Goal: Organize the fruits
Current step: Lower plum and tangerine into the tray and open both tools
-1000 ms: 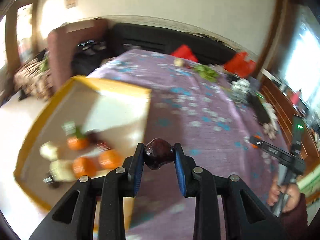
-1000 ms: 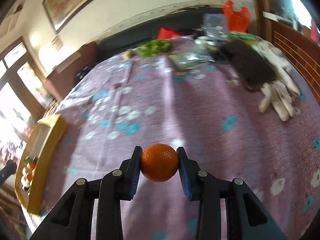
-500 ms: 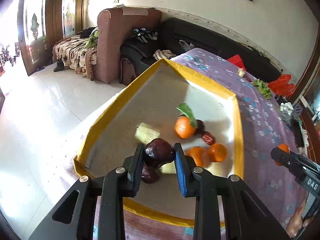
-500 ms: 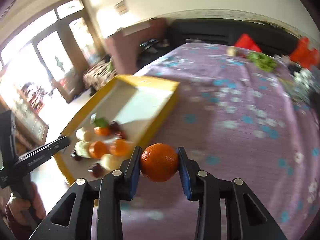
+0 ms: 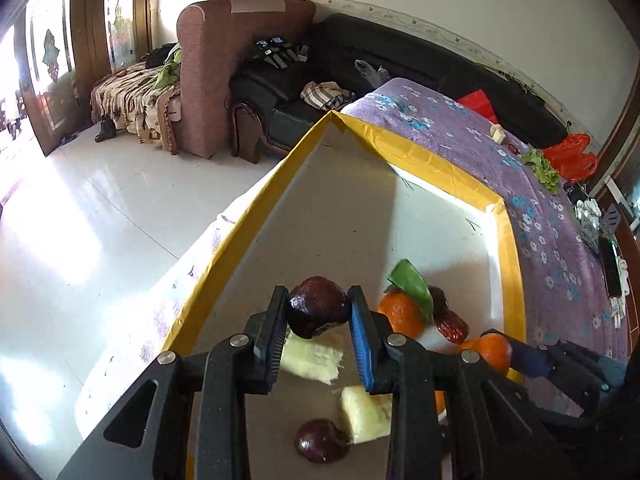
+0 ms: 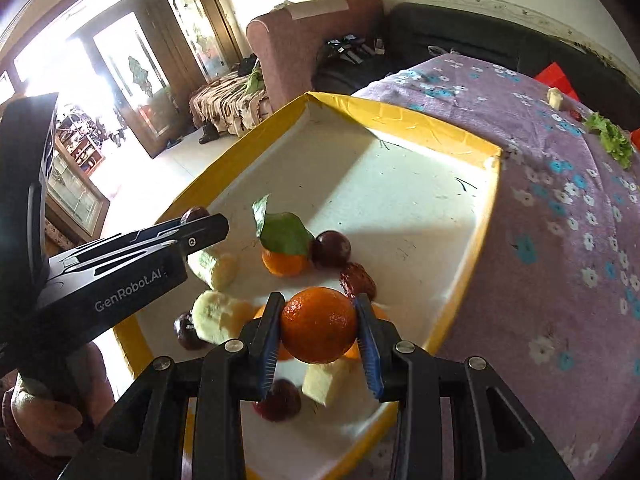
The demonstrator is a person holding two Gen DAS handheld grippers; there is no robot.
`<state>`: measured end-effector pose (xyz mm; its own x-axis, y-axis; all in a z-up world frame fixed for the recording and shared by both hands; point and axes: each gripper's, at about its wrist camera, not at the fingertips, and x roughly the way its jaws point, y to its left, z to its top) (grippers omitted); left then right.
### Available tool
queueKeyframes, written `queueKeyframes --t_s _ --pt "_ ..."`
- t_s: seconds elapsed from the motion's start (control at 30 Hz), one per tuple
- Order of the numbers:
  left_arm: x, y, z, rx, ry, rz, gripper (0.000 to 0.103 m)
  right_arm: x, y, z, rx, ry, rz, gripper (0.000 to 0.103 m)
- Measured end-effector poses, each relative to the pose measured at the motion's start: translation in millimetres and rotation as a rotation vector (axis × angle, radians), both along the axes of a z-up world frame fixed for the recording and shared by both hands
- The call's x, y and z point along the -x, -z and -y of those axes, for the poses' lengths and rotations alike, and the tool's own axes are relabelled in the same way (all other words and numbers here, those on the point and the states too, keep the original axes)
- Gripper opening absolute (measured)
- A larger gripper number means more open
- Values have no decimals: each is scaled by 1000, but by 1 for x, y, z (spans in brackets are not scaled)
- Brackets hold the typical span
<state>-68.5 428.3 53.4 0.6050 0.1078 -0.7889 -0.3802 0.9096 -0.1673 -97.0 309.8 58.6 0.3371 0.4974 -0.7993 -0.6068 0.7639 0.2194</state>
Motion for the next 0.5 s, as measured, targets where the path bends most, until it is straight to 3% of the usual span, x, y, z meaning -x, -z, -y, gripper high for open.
queueKeyframes --t_s 0.13,0.23,0.5 --pt "9 -7 -3 26 -12 38 63 -3 -2 -6 -2 -1 10 44" --pt "19 -17 -2 22 -18 68 68 -1 -8 -4 -33 6 21 60" --pt "55 -42 23 -64 -48 128 79 21 -29 29 -38 43 114 61"
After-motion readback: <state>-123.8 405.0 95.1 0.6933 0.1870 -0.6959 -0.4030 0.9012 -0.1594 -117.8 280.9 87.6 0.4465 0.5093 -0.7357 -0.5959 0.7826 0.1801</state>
